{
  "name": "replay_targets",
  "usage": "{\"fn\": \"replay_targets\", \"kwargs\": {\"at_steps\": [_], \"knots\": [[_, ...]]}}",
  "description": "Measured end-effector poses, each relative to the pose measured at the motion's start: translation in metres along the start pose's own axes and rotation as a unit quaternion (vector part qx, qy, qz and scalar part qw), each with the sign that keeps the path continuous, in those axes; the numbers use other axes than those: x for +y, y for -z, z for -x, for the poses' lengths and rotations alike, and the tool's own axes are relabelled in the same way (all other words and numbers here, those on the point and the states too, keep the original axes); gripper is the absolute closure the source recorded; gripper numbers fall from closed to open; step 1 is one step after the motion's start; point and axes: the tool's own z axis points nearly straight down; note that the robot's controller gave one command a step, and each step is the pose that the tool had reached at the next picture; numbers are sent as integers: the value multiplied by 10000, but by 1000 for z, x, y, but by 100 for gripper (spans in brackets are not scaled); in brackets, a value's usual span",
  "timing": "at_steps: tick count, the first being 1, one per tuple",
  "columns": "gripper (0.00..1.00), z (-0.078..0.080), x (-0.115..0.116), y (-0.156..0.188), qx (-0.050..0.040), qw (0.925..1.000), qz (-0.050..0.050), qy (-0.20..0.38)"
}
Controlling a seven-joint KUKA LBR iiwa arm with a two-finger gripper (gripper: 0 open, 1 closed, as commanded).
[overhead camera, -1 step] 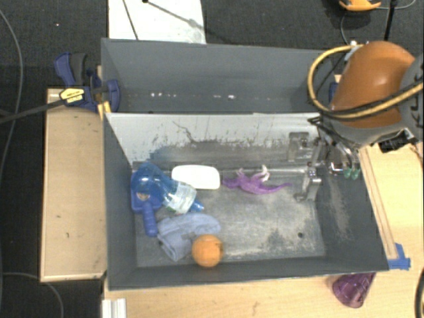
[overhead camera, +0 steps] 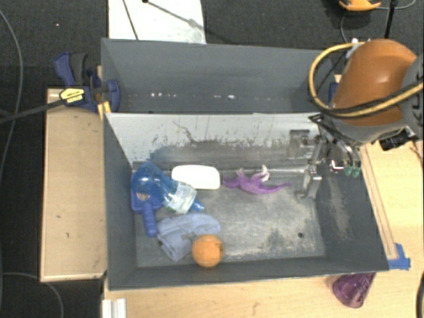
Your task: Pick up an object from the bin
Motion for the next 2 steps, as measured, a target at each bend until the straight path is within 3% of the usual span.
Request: {"fn": "replay_targets", "kwargs": {"at_steps": [1,2], "knots": [[0,8,27,-62,-12,9994,4,-358],[0,9,64,-62,14,10000,1,-93]]}}
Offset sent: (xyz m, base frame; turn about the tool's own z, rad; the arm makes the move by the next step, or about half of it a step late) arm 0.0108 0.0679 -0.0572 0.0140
